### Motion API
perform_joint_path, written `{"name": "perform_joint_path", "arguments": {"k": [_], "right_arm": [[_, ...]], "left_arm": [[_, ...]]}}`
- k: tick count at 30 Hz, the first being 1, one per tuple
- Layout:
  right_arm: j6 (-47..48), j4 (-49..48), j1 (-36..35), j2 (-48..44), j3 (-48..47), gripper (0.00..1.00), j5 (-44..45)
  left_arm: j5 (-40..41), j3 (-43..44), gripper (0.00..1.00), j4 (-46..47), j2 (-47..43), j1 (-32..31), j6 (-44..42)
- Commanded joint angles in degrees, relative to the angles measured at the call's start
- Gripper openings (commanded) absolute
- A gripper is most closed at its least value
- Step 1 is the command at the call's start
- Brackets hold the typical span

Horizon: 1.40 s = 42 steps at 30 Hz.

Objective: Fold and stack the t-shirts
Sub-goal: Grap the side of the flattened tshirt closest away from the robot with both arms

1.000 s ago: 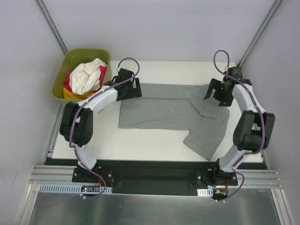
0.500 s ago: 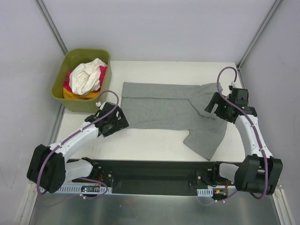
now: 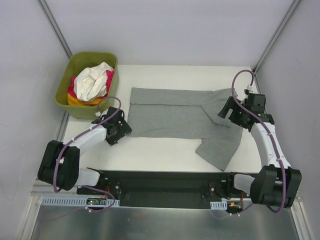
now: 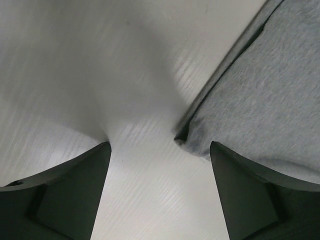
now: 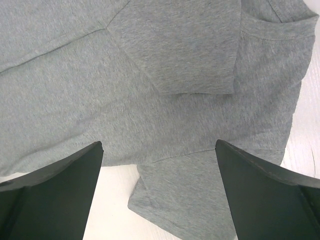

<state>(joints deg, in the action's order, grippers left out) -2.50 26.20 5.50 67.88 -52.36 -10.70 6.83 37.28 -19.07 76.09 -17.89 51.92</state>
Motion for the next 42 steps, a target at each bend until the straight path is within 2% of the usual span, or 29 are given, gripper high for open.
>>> {"name": "perform_joint_path", "arguments": {"k": [1, 5, 9, 12, 15, 22, 31, 35, 38, 42], "right_arm": [[0.0, -0.7, 0.2, -0.6, -1.2, 1.00, 0.9], [0.1, -0.5, 0.2, -1.0, -1.2, 0.99, 1.5], [0.2, -0.4, 0.2, -1.4, -1.1, 1.00, 2.1], [0.1, -0.3, 0.2, -1.2, -1.2, 1.00, 2.1], [0.1, -0.4, 0.2, -1.0, -1.3, 1.00, 1.9], [0.1, 0.0, 0.2, -1.3, -1.3, 1.00, 2.2], [0.0, -0.1, 0.2, -1.1, -1.1, 1.00, 2.7], [0.0, 0.0, 0.2, -1.3, -0.8, 1.00, 2.2], [-0.9, 0.3, 0.1, -2.0, -0.1, 1.00, 2.1], [-1.6, 3.2, -2.5, -3.5, 0.6, 1.00, 3.1]], "left_arm": [[-2.4, -0.8, 0.79, 1.6, 5.7, 0.4, 1.3], [-3.5, -0.6, 0.62, 1.7, 7.7, 0.5, 1.8], [-3.1, -1.2, 0.51, 1.7, 6.5, 0.4, 1.8], [-2.4, -1.3, 0.47, 1.6, 5.2, 0.4, 1.6], [-2.3, -0.8, 0.46, 1.7, 5.3, 0.4, 1.3], [-4.6, 0.0, 0.36, 1.7, 6.3, 0.4, 1.1], [-5.8, -1.5, 0.34, 1.8, 4.2, 0.4, 1.1], [-5.0, 0.3, 0.22, 1.8, 6.9, 0.4, 0.8], [-5.5, 2.2, 0.00, 1.8, 9.3, 0.4, 0.2], [-4.7, 2.2, 0.00, 1.8, 8.8, 0.4, 0.2]]}}
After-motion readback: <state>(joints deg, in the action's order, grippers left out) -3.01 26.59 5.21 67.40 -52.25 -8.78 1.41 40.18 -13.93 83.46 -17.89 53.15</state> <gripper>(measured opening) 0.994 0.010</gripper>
